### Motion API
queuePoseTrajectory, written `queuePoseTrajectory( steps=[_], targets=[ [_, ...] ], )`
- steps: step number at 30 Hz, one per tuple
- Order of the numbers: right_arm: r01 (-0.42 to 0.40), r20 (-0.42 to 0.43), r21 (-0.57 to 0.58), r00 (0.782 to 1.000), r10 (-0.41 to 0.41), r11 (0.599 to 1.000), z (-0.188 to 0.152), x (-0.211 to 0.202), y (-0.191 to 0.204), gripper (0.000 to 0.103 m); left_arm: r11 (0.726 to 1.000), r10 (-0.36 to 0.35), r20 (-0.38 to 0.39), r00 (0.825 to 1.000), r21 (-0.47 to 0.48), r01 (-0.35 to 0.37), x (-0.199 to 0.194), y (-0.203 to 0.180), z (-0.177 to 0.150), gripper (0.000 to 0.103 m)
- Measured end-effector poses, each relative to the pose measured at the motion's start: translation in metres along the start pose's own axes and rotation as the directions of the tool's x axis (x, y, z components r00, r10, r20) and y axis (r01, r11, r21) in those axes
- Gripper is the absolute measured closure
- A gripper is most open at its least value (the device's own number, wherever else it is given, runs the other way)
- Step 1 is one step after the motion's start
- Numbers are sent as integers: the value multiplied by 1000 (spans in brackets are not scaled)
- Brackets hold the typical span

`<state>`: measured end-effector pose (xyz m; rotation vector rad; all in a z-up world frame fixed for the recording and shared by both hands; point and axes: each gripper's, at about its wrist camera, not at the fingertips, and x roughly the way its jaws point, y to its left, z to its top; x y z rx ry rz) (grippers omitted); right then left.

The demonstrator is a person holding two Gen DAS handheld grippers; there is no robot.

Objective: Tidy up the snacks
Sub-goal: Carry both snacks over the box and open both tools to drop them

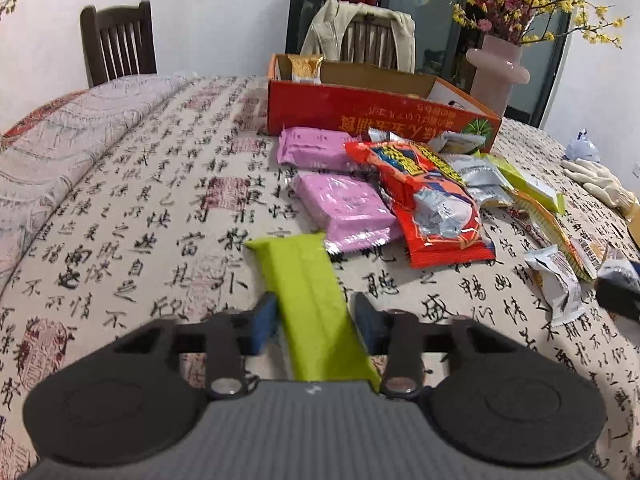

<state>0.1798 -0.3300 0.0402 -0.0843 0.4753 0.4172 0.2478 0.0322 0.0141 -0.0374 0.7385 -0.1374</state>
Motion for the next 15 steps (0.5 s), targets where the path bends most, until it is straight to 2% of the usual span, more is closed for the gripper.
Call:
queuePoseTrajectory(
  steps=[4, 7, 11, 15],
  targets=[
    [11, -4, 15, 1000, -11, 1000, 3, 6, -8, 63, 1000, -17, 21, 1000, -16, 17, -11, 8, -2, 69],
    [-27, -16, 55, 999, 28, 998, 11, 11, -18, 63, 998, -50, 66, 997, -35, 53, -26, 14, 11, 70],
    [-48, 1, 78, 999, 48, 996, 33, 19, -36, 63, 994, -101, 144, 984, -24, 105, -36, 19, 53, 70],
    [-47, 44, 52, 998, 45, 998, 75, 38, -55, 63, 991, -130, 192, 973, 18, 129, -19, 15, 115, 69]
  ],
)
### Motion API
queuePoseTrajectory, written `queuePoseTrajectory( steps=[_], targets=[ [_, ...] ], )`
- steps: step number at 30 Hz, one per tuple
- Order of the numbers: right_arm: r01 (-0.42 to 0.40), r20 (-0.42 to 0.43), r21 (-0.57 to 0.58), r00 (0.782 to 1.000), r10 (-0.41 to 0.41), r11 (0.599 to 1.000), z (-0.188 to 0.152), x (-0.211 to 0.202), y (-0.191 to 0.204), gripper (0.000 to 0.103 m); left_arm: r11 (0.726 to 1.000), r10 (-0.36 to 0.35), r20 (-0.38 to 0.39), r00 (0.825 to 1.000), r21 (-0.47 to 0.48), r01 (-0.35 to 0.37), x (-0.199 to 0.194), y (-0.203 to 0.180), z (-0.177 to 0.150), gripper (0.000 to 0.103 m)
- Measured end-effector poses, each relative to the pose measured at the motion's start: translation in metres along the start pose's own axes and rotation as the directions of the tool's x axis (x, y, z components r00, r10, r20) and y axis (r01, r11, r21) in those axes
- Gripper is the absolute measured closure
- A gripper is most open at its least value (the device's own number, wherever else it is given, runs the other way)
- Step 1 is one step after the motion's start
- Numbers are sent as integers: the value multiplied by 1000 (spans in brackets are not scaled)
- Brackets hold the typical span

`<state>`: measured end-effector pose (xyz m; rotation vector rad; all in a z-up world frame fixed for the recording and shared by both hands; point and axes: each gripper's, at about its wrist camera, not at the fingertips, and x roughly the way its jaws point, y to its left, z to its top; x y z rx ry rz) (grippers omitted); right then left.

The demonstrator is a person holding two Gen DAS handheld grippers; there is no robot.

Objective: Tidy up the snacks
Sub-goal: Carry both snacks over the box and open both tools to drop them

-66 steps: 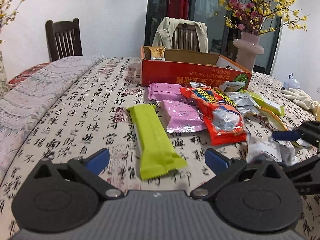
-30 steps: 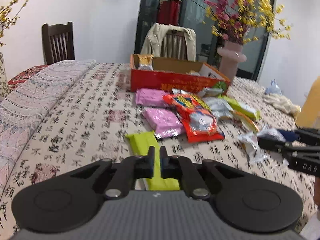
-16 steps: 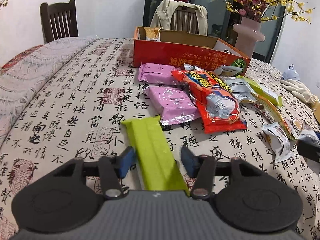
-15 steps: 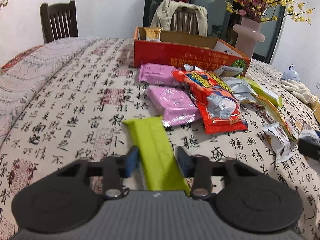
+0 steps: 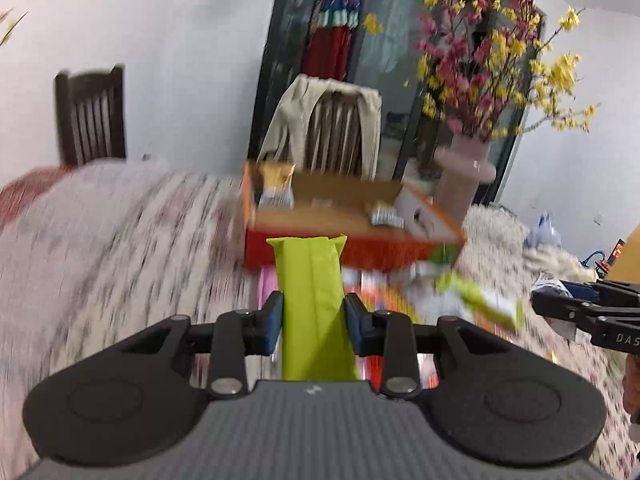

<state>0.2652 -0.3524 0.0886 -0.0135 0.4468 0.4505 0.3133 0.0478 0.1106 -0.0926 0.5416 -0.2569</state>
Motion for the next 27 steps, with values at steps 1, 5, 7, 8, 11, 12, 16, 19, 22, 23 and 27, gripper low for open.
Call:
queuePoseTrajectory(
  steps=[1, 5, 7, 8, 11, 12, 16, 19, 22, 23, 27],
  targets=[
    [3, 7, -18, 1000, -2, 1000, 12, 8, -4, 63, 1000, 2, 16, 1000, 15, -2, 11, -2, 14, 69],
    [28, 23, -50, 999, -27, 998, 63, 54, -24, 63, 999, 20, 44, 999, 44, -22, 65, -2, 67, 69],
    [28, 22, -42, 999, -27, 999, 88, 85, -35, 63, 998, 45, 48, 998, 41, -47, 94, -1, 86, 69],
    [20, 20, -38, 1000, -19, 999, 99, 101, -40, 63, 997, 64, 44, 997, 51, -66, 111, 0, 96, 69],
    [13, -18, -15, 1000, -14, 1000, 126, 158, -57, 63, 995, 88, -6, 996, 55, -88, 161, 10, 115, 69],
    [14, -33, 0, 999, -14, 1000, 134, 178, -63, 63, 994, 96, -26, 995, 54, -95, 178, 13, 120, 69],
    [35, -121, 83, 992, -25, 996, 157, 265, -90, 63, 990, 134, -90, 987, 59, -129, 238, 26, 127, 69],
    [93, -203, 89, 976, -74, 992, 160, 323, -103, 63, 988, 148, -141, 979, 71, -140, 267, 34, 119, 69],
    [115, -281, 95, 956, -84, 989, 155, 369, -113, 63, 987, 155, -182, 971, 81, -142, 285, 41, 108, 68],
    [120, -300, 104, 950, -83, 987, 154, 380, -117, 63, 988, 144, -194, 970, 78, -131, 288, 42, 104, 68],
    [176, -350, 118, 928, -125, 977, 147, 406, -121, 61, 991, 119, -178, 977, 82, -106, 287, 45, 97, 65]
  ],
)
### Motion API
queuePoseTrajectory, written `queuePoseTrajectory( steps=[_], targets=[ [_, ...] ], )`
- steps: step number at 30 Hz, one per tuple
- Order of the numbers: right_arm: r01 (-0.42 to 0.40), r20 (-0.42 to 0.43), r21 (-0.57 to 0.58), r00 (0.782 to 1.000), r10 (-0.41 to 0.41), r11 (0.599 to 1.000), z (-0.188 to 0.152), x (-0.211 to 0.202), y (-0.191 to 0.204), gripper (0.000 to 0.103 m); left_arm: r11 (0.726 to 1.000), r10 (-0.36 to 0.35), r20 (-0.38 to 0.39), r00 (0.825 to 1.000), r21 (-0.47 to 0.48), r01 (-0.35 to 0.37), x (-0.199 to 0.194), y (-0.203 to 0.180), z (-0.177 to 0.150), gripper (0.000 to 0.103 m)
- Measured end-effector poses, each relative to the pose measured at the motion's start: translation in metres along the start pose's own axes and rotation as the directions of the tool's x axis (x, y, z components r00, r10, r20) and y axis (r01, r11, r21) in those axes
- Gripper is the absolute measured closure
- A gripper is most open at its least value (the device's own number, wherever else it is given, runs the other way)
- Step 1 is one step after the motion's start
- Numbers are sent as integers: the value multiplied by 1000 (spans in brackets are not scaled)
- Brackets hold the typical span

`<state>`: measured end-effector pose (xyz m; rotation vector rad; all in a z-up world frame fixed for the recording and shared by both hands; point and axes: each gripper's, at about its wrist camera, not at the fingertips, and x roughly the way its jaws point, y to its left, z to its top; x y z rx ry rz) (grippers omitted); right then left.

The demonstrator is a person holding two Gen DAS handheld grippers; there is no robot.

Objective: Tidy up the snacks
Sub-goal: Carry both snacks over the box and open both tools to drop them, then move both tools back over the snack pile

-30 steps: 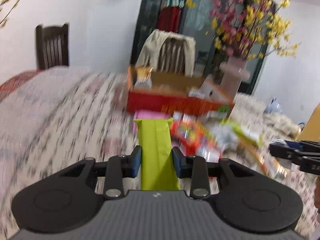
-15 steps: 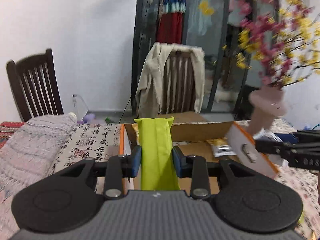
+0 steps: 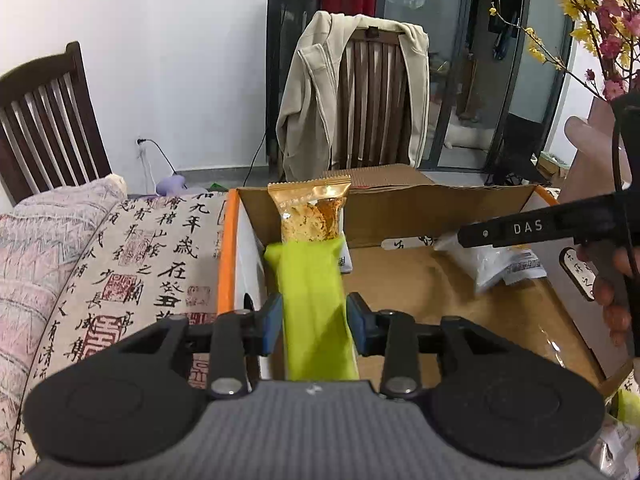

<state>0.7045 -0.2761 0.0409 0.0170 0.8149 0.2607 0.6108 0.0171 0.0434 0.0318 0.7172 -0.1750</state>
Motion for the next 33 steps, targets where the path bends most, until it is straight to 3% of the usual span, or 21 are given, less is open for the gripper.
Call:
queuePoseTrajectory(
  steps=[2, 4, 9, 12, 14, 25, 33],
  targets=[
    [-7, -6, 18, 1000, 7, 1000, -2, 2, -2, 42, 1000, -8, 3, 1000, -7, 8, -2, 0, 1, 60],
    [3, 6, 23, 1000, -3, 1000, -4, -2, -2, 29, 1000, -7, 6, 1000, -16, 7, -7, -2, 2, 51],
    [15, 31, 5, 999, -15, 1000, -9, -24, -3, 27, 1000, 2, 30, 1000, -15, -2, -27, -2, 5, 36],
    [19, 52, -11, 998, -18, 1000, -12, -48, -6, 25, 999, 6, 51, 999, -41, -4, -47, 1, 6, 7],
    [18, 71, -13, 997, -17, 1000, -17, -67, -8, 20, 999, 6, 72, 997, -49, -2, -66, 3, 3, 5],
    [-6, 154, -22, 988, 9, 1000, -65, -182, -12, 18, 996, 4, 146, 989, -86, 8, -178, 3, -17, 0],
    [-29, 255, -51, 966, 41, 998, -122, -272, -6, 15, 992, 3, 198, 980, -123, 22, -263, -8, -73, 0]
  ],
)
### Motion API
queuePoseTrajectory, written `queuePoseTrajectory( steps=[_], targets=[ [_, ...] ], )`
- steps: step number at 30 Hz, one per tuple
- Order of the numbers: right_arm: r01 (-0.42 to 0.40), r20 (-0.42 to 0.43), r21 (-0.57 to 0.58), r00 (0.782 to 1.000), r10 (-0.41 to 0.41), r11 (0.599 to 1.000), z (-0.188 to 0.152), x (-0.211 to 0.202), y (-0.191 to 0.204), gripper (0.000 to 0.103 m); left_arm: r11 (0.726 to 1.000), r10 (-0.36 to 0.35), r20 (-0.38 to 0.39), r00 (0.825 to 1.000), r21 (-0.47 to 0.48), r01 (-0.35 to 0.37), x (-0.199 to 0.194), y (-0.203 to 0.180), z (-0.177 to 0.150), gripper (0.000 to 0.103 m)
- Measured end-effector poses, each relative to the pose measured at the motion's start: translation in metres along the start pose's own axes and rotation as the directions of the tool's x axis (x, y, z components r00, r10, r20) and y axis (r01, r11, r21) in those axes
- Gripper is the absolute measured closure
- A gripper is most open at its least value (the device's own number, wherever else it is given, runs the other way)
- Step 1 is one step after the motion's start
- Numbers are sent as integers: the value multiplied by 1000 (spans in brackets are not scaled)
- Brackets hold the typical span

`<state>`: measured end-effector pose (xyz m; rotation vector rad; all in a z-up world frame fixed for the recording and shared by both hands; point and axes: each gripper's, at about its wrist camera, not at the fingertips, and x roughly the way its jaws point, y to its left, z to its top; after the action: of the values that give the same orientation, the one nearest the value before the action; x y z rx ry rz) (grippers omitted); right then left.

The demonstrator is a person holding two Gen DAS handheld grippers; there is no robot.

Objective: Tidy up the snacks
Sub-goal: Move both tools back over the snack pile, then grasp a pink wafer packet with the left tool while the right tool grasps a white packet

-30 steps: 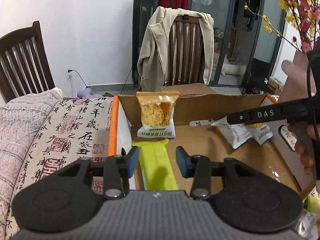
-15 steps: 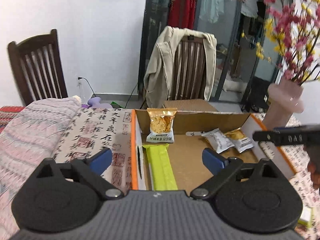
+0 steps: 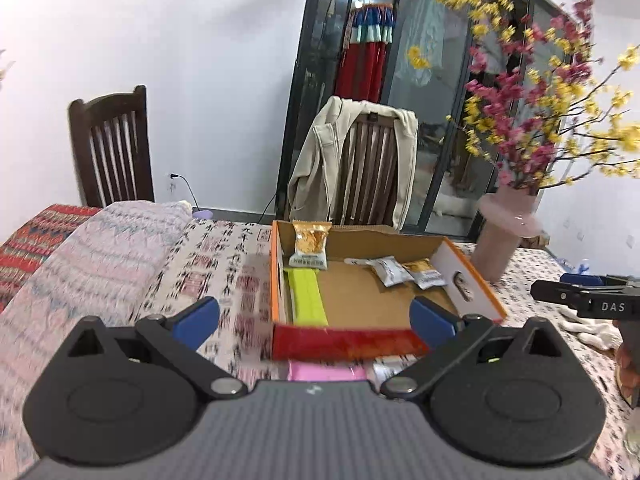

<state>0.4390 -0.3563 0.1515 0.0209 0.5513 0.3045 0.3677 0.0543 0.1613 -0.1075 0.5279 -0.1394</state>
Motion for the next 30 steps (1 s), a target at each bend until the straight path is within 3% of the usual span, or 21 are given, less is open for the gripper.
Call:
queuePoseTrajectory(
  steps=[6, 12, 15, 18, 22, 26, 30],
  targets=[
    [-90, 83, 50, 993, 86, 995, -54, -76, 7, 9, 1000, -14, 43, 999, -19, 14, -74, -5, -59, 0],
    [-127, 153, 43, 981, 119, 991, -132, -131, 21, 3, 998, 36, 79, 996, -59, -31, -110, 1, -121, 0],
    [-78, 159, 39, 985, 71, 996, -175, -142, 26, 3, 996, 81, 57, 995, -38, -79, -112, 2, -147, 0],
    [-38, 119, 10, 992, 36, 999, -205, -146, 34, 3, 997, 77, 13, 997, -13, -77, -110, 0, -170, 0],
    [-60, 92, 5, 994, 59, 998, -232, -153, 39, 4, 996, 82, -5, 997, 40, -81, -104, 0, -186, 0],
    [-56, 82, -33, 995, 58, 998, -242, -151, 46, 18, 991, 116, -42, 992, 79, -112, -94, -4, -191, 0],
    [-73, 73, -17, 995, 74, 997, -241, -144, 45, 26, 988, 131, -52, 990, 89, -126, -86, -7, -189, 0]
  ],
)
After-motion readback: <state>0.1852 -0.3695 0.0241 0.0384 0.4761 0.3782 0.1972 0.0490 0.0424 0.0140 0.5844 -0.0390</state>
